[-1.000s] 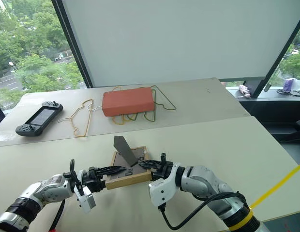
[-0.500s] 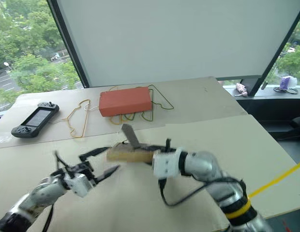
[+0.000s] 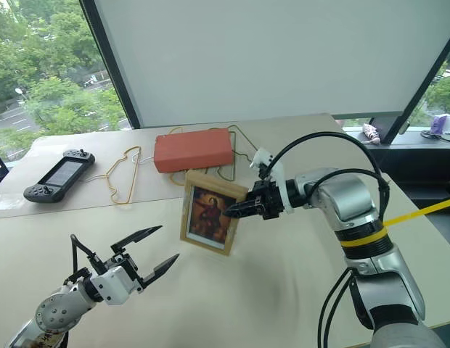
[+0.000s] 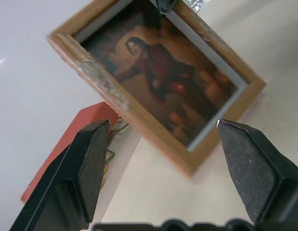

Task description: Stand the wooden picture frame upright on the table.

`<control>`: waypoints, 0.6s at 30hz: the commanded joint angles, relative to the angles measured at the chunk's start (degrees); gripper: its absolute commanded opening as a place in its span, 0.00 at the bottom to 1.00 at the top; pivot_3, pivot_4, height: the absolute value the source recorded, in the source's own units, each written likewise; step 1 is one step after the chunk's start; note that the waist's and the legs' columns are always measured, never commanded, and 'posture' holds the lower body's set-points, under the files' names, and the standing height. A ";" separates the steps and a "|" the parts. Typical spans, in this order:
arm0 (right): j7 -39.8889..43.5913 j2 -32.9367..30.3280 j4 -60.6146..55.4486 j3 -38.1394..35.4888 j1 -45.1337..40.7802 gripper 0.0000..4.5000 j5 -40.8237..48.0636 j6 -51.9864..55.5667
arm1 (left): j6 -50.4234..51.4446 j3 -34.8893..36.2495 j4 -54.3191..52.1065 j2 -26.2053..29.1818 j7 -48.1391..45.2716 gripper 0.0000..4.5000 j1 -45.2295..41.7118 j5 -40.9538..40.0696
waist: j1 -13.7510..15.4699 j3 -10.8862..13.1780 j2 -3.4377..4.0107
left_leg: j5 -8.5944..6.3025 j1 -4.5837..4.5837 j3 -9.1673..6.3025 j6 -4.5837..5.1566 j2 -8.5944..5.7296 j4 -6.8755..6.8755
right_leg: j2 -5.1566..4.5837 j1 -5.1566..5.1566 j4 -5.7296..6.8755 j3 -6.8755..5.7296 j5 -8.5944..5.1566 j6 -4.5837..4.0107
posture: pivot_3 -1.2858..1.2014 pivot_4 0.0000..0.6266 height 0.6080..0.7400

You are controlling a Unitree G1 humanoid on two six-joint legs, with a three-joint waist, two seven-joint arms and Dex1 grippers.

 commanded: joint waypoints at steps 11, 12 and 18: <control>-1.42 2.52 7.35 0.77 -4.76 0.99 -2.55 -0.44 | -0.52 2.83 -2.65 -2.93 -3.08 0.87 1.19 -0.87 | -0.25 0.00 0.00 | 0.23 -0.51 -0.01 -0.42 0.00 0.12 | 0.01 -0.60 0.16 0.00 0.04 -0.03 | 0.52 0.24 1.00; -1.91 1.87 6.44 -0.23 -4.40 0.99 -1.99 0.45 | -0.23 2.94 -2.80 -3.16 -3.19 0.87 1.35 -0.97 | -0.24 0.00 0.00 | 0.24 -0.54 -0.02 -0.44 0.00 0.13 | 0.01 -0.64 0.16 0.00 0.04 -0.04 | 0.52 0.24 1.00; -6.19 -5.04 -6.25 -13.59 5.77 0.99 5.91 11.88 | 3.20 4.34 -5.03 -4.34 -3.66 0.87 4.69 -2.87 | 0.57 0.00 -0.01 | 0.22 -0.73 0.00 -0.43 -0.02 0.12 | -0.04 -0.69 0.01 -0.03 0.04 -0.03 | 0.52 0.24 1.00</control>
